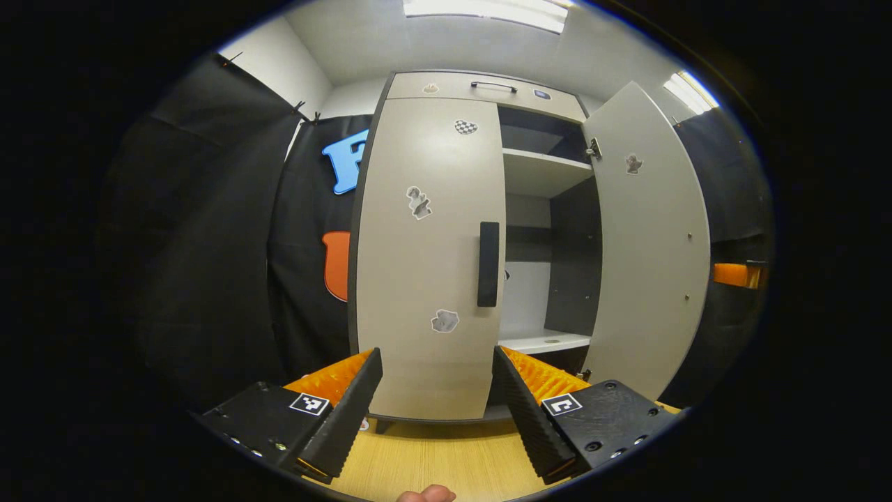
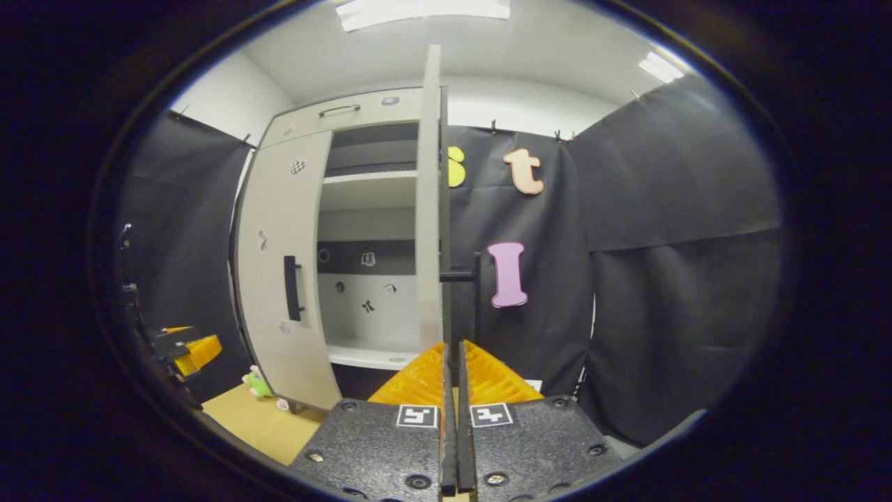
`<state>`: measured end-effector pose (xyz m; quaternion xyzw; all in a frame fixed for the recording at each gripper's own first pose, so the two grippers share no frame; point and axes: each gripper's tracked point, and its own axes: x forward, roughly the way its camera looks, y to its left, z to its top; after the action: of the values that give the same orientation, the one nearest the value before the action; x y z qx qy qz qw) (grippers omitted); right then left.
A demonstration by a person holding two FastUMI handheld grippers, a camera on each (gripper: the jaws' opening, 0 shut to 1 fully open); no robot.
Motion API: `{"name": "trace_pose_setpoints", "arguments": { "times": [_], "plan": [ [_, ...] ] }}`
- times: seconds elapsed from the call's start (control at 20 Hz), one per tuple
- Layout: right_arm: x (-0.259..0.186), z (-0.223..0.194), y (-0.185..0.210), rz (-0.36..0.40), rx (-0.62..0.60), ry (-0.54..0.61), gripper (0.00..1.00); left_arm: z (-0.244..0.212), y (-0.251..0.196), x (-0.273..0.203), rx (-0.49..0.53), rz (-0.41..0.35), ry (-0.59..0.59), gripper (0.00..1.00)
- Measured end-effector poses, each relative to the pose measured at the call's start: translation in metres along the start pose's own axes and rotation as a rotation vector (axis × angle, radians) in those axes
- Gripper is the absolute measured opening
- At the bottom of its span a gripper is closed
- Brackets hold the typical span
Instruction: Open the right door of the double-door shoe cabinet with the right hand, and open the left door with the left hand.
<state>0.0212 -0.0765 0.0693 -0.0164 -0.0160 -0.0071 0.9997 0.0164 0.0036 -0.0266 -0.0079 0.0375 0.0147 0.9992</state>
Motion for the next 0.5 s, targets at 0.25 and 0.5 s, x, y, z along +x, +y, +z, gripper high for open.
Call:
{"name": "trace_pose_setpoints", "arguments": {
  "times": [0.25, 0.5],
  "plan": [
    [0.012, -0.023, 0.043, 0.065, -0.042, 0.047, 0.18, 0.008, 0.0, 0.006, 0.019, -0.004, -0.022, 0.95],
    [0.03, -0.045, 0.061, 0.097, -0.018, 0.095, 0.4, 0.01, 0.004, 0.003, -0.004, 0.001, -0.024, 0.95]
  ]
}}
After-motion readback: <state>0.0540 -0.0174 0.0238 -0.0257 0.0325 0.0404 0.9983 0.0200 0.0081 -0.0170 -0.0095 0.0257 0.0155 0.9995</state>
